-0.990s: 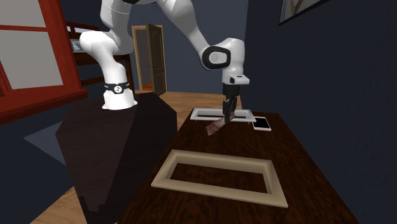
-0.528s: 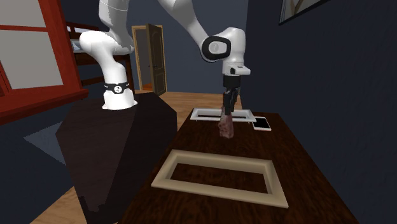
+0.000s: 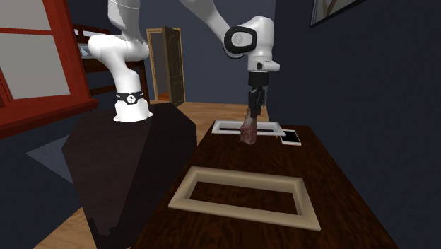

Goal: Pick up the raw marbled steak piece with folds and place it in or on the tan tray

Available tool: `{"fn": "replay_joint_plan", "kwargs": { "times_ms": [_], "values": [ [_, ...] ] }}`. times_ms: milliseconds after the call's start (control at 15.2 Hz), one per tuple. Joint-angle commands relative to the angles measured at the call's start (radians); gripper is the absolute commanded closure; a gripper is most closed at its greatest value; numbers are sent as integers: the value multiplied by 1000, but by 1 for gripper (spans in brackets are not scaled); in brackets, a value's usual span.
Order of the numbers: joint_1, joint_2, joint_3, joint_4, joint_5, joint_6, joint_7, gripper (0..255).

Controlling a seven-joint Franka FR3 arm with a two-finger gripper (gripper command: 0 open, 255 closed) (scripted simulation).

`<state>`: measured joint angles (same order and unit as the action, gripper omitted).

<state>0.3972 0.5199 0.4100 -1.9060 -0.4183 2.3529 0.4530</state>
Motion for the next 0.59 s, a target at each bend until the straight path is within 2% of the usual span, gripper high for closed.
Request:
{"fn": "replay_joint_plan", "kwargs": {
  "times_ms": [0,528],
  "values": [
    [-2,-12,6,1,8,-12,-4,255],
    [-140,-10,-28,7,24,9,-183,255]
  ]
}}
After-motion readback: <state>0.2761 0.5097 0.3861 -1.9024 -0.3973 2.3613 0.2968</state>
